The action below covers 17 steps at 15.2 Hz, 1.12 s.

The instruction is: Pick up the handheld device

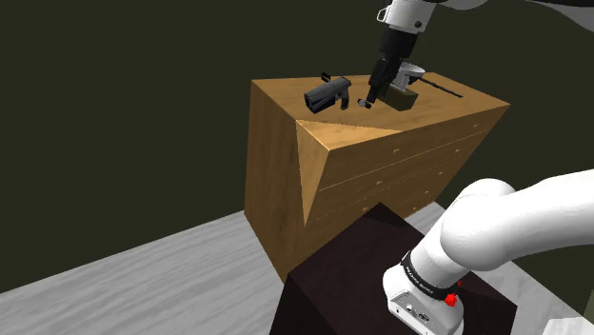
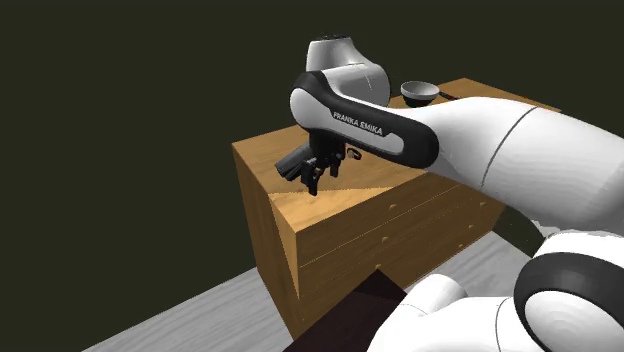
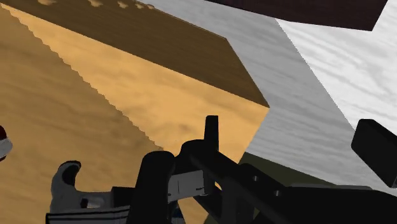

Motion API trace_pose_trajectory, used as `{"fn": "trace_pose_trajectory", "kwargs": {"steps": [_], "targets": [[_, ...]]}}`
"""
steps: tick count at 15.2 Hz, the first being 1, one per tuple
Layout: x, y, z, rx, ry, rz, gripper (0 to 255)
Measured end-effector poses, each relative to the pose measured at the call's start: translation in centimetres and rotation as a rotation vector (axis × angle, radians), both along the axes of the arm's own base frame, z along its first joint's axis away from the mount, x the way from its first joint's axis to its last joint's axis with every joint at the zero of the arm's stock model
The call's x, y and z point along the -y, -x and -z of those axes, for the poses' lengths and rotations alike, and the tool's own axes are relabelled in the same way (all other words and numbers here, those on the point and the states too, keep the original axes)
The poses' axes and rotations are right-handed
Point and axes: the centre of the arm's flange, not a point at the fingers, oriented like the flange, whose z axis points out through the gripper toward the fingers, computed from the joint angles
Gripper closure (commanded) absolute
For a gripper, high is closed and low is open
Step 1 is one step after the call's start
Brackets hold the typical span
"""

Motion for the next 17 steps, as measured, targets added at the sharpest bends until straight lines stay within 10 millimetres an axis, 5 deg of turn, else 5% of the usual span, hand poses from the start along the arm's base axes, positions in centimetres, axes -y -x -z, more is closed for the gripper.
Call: {"fn": "trace_pose_trajectory", "kwargs": {"steps": [7,17], "targets": [[4.8,-6.8,2.1,-0.056,0.098,-0.310,0],[7.8,-18.1,5.2,-0.138,0.239,-0.758,0]]}}
